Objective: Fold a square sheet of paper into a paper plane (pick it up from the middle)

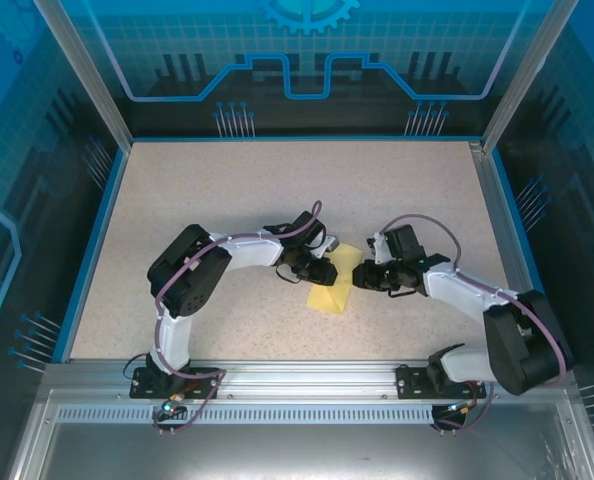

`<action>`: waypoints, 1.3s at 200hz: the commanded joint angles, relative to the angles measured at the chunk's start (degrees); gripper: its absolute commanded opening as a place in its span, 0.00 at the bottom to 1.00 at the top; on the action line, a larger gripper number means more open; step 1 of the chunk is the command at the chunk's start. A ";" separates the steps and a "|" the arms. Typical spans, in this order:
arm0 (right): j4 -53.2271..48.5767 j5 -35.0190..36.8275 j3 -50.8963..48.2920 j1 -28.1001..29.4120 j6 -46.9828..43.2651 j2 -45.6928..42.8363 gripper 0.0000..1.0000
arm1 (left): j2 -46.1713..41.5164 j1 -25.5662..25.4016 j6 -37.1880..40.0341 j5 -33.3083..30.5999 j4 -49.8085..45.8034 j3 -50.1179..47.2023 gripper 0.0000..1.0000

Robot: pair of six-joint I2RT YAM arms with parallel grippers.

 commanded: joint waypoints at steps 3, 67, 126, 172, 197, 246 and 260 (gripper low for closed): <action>0.02 -3.01 0.06 3.98 3.51 -2.70 0.18 | 5.69 -0.16 1.60 -3.99 -3.37 -1.56 0.27; 10.20 -4.44 -1.64 10.75 9.63 2.71 0.09 | 5.98 -0.14 1.41 -3.19 -3.08 -1.67 0.27; 10.72 -4.28 -3.44 11.13 9.32 6.52 0.05 | 6.30 -0.03 1.67 -2.97 -3.23 -1.36 0.27; 11.42 -3.36 -3.85 11.35 8.68 9.38 0.04 | 6.60 0.01 1.81 -2.52 -3.60 -0.83 0.27; 11.31 -2.62 -4.08 11.42 8.36 10.01 0.04 | 6.61 0.09 1.92 -2.53 -3.77 -0.96 0.27; 8.06 -0.60 -4.13 11.39 6.33 10.05 0.04 | 7.03 0.21 2.11 -2.53 -3.84 -0.83 0.27; 8.04 -0.57 -4.72 11.39 6.33 9.98 0.04 | 7.10 0.33 2.19 -2.53 -3.86 -0.84 0.27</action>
